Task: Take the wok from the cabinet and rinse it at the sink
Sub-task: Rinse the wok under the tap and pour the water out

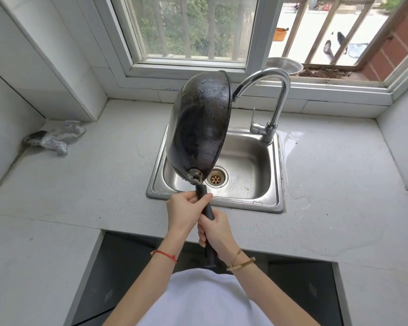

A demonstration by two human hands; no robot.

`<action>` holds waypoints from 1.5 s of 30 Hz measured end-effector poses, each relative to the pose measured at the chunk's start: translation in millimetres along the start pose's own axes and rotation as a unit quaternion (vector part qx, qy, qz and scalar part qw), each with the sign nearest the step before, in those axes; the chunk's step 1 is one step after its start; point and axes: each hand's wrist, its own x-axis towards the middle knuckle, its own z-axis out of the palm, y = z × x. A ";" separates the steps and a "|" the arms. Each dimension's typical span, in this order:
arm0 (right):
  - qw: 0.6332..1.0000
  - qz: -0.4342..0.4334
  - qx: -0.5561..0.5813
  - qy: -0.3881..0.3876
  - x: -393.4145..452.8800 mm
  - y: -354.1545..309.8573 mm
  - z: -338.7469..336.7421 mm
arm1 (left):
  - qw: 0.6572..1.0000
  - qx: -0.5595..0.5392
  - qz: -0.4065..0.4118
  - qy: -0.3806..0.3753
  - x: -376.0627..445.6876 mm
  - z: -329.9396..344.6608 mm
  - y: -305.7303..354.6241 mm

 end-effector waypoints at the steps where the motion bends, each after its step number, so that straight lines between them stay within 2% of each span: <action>1: 1.000 -0.001 0.001 0.002 0.6 -1.7 1.5 | 1.000 0.001 0.001 0.001 1.2 -1.4 1.4; 12: 0.999 -0.042 0.016 -0.022 2.3 -17.0 18.3 | 0.999 -0.028 0.031 0.025 5.3 -22.9 14.7; 24: 0.998 -0.021 -0.053 0.006 -4.9 15.8 22.8 | 0.998 -0.053 -0.037 0.003 -2.6 -22.4 -24.1; 31: 0.994 -0.065 -0.086 0.004 -7.4 8.1 26.6 | 0.997 -0.075 -0.030 0.014 -1.1 -29.2 -24.7; 45: 0.992 -0.083 -0.098 -0.013 -11.7 8.4 28.8 | 0.996 -0.082 -0.024 0.031 -9.7 -33.2 -24.1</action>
